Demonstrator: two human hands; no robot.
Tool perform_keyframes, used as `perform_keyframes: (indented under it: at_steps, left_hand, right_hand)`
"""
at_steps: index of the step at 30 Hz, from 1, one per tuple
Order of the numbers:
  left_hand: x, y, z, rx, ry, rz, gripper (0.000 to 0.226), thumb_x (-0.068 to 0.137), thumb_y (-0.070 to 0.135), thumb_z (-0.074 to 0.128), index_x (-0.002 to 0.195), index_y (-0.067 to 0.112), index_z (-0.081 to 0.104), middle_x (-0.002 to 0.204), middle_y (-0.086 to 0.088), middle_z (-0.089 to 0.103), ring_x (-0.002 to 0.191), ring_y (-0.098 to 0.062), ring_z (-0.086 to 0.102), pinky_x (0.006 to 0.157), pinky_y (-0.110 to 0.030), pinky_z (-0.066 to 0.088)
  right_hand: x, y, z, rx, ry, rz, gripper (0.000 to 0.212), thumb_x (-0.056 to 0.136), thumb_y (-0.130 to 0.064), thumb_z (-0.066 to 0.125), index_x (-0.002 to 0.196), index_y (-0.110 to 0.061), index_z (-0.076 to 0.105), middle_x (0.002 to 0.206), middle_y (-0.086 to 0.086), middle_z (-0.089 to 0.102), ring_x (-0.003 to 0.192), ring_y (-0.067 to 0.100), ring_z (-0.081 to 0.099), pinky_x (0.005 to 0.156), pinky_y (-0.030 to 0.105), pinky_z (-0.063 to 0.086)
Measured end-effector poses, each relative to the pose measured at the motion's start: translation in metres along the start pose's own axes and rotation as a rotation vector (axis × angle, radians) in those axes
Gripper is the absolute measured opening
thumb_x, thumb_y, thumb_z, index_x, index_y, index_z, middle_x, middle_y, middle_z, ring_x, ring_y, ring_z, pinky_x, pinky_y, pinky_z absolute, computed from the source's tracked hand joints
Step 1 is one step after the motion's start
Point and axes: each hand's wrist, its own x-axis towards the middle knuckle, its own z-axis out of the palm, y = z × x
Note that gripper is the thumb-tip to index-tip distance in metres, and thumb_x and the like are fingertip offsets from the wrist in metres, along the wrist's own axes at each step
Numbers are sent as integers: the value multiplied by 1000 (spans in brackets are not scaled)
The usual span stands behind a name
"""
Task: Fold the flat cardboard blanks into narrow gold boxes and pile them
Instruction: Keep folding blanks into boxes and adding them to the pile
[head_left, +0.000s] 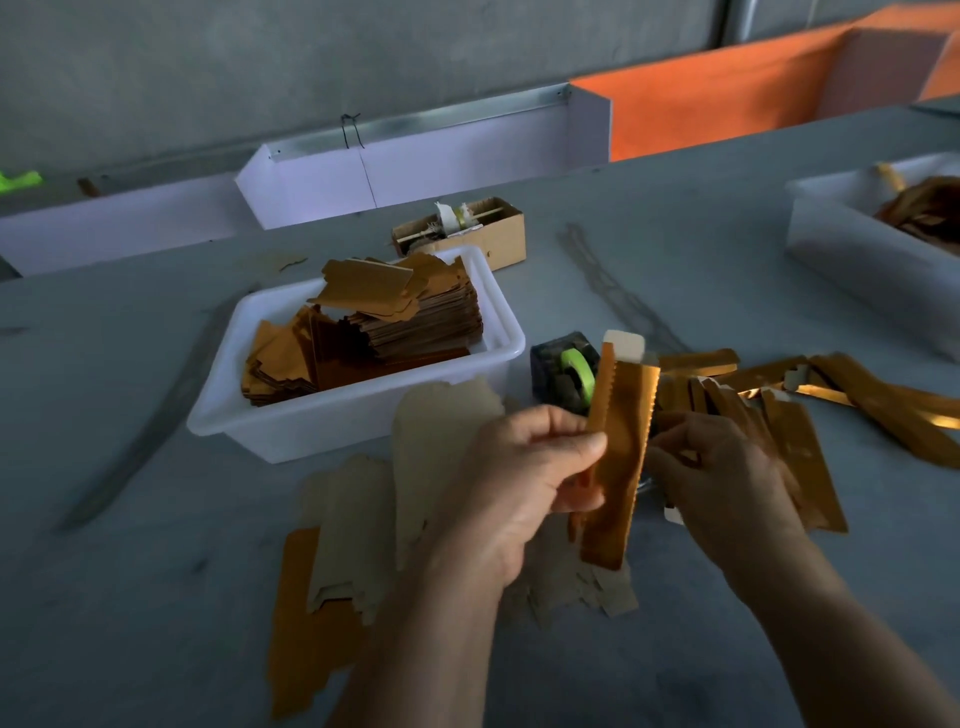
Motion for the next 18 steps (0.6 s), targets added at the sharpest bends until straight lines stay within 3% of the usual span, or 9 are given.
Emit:
perform_keyframes:
  at_steps: [2,7,12,18]
  left_hand:
    - [7,-2,6,41,-24,12,9,87,13,66,79,17,65,72,1,67,60,-9,63,49,-15,47]
    - [22,-8,14,27,-48,-66,3,87,13,66,84,14,65,81,-3,67,66,-11,63,50,-16,49]
    - [29,-8,16,-77,-1,-148,4,86,9,66,84,12,65,72,-1,69,57,-8,64,48,-16,49]
    - [30,-12,18,-55,39,-148,6,86,11,67,83,15,66,74,1,70,59,-8,65,48,-15,49]
  right_hand:
    - [-2,2,3,0,18,6,17,86,-20,63,69,-23,60,117,-2,58,96,16,57,79,36,48]
    - [-4,8,12,56,62,8,9,88,-16,62,80,-20,61,111,-7,51,93,14,55,70,22,42]
    - [-5,12,15,77,81,-39,11,86,-21,63,79,-27,57,108,-10,49,91,9,54,66,13,38]
    - [1,11,14,-129,143,-145,6,85,-10,66,81,-12,62,100,-8,50,74,1,48,58,6,32]
